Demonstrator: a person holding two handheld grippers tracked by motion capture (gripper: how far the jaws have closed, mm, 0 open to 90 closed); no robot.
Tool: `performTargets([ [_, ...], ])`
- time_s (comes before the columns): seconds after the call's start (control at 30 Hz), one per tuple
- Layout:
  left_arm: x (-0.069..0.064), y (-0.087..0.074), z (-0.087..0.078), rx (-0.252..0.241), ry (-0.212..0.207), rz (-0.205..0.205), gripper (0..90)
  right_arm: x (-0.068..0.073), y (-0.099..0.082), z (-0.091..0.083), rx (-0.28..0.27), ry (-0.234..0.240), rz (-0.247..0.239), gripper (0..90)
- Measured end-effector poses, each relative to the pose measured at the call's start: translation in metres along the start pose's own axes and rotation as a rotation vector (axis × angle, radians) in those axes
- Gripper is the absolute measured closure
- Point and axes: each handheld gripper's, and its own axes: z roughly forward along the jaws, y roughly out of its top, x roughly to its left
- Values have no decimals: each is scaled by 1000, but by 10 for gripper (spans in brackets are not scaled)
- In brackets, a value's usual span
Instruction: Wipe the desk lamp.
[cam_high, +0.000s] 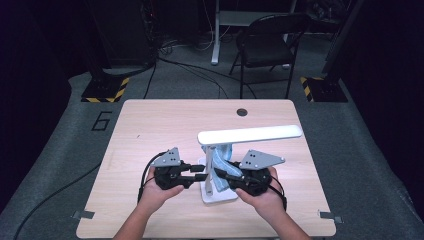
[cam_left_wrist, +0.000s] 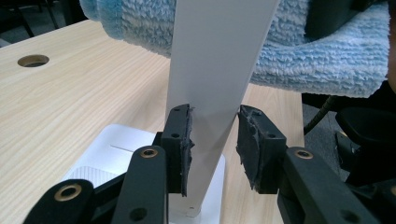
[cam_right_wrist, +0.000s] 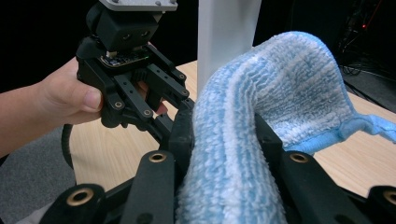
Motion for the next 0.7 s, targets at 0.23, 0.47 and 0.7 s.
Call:
performTargets([
  [0.23, 0, 0, 0, -2, 0, -4, 644, -2, -7, 3, -4, 13, 23, 677],
  [0.47, -1, 0, 0, 1, 2, -4, 644, -5, -22, 12, 34, 33, 29, 677],
  [0.7, -1, 0, 0, 2, 3, -3, 644, -8, -41, 22, 70, 57, 56, 677],
])
